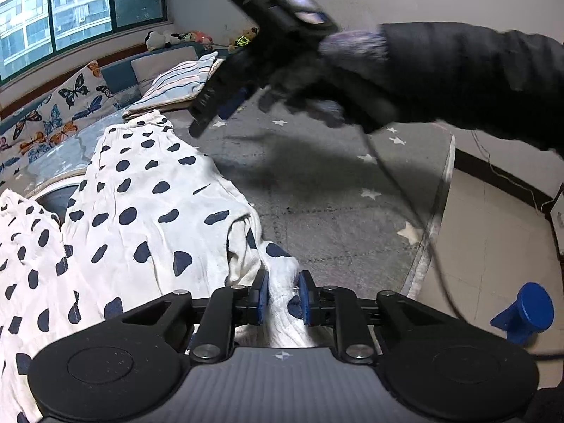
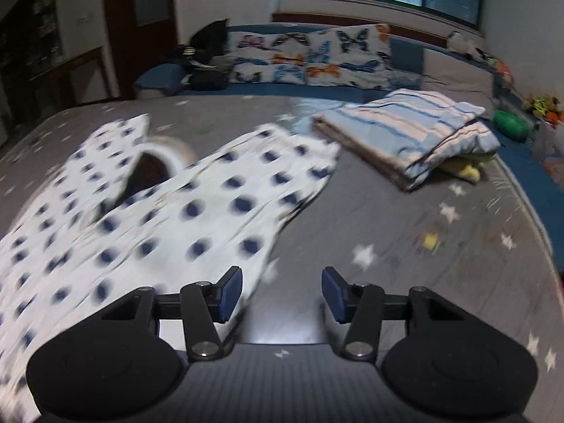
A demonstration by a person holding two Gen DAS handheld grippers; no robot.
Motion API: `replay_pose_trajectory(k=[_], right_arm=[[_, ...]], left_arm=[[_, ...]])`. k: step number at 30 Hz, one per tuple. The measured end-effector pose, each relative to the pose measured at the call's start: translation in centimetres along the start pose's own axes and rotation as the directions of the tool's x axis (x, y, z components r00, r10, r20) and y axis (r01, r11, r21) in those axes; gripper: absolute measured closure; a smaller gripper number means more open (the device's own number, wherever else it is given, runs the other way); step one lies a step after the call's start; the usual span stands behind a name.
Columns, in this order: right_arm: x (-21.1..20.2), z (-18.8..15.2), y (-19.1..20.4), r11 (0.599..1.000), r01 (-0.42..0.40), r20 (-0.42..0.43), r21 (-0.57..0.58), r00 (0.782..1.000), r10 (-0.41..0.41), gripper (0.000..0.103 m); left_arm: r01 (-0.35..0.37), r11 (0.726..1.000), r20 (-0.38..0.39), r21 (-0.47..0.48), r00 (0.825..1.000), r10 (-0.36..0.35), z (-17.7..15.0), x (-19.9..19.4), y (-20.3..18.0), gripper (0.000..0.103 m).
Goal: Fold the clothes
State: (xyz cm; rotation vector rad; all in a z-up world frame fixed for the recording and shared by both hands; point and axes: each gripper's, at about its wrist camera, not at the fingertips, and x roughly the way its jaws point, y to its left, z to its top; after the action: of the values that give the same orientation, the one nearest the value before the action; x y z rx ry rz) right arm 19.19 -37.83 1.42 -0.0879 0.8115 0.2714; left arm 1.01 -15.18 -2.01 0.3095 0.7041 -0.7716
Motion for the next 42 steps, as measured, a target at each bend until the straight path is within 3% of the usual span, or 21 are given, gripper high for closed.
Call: replay_pose_trajectory(k=[5, 8, 11, 20, 24, 26, 27, 34, 42], right_arm=[[3.7, 3.3, -2.3, 0.997, 0.031, 0.013, 0.076, 0.999, -0.032, 0.053], [6.0, 5.3, -3.4, 0.991, 0.011, 0.008, 0.135, 1.000, -0.012, 0.053], [8.1, 6.7, -3.7, 0.992, 0.012, 0.006, 0.124, 1.000, -0.013, 0.053], [11.9, 7.8, -4.9, 0.985, 0.038, 0.005, 0.168, 0.999, -0.039, 0.053], [12.6, 8.0, -4.6, 0.987, 0.069, 0.005, 0.143, 0.997, -0.071, 0.066], [12.7, 8.0, -4.4, 0.988, 0.070, 0.004, 0.136, 0.997, -0.071, 0.093], [12.7, 8.1, -4.5, 0.987, 0.064, 0.002, 0.147, 0.998, -0.065, 0.097], [11.7, 8.3, -5.1, 0.967, 0.059, 0.029, 0.248, 0.997, -0.068, 0.100], [9.0, 10.0, -4.4, 0.956, 0.043, 0.068, 0.290, 0.995, -0.066, 0.101]], left_arm=[[0.018, 0.999, -0.021, -0.034, 1.000, -0.019, 0.1, 0.1, 0.2, 0.082], [0.024, 0.998, -0.027, -0.049, 0.999, -0.026, 0.2, 0.2, 0.6, 0.081], [0.033, 0.997, -0.032, -0.066, 0.999, -0.036, 0.3, 0.3, 1.0, 0.082], [0.050, 0.993, -0.037, -0.106, 0.998, -0.055, 0.3, 0.6, 1.6, 0.083], [0.053, 0.992, -0.033, -0.113, 0.998, -0.058, 0.2, 0.6, 1.6, 0.083], [0.054, 0.992, -0.031, -0.111, 0.998, -0.057, 0.2, 0.5, 1.6, 0.084], [0.050, 0.992, -0.028, -0.112, 0.998, -0.054, 0.2, 0.4, 1.6, 0.084], [0.020, 0.991, 0.009, -0.134, 1.000, -0.019, -0.2, -1.0, 1.8, 0.088], [-0.017, 0.982, 0.062, -0.189, 0.998, 0.029, -1.2, -3.9, 3.2, 0.091]])
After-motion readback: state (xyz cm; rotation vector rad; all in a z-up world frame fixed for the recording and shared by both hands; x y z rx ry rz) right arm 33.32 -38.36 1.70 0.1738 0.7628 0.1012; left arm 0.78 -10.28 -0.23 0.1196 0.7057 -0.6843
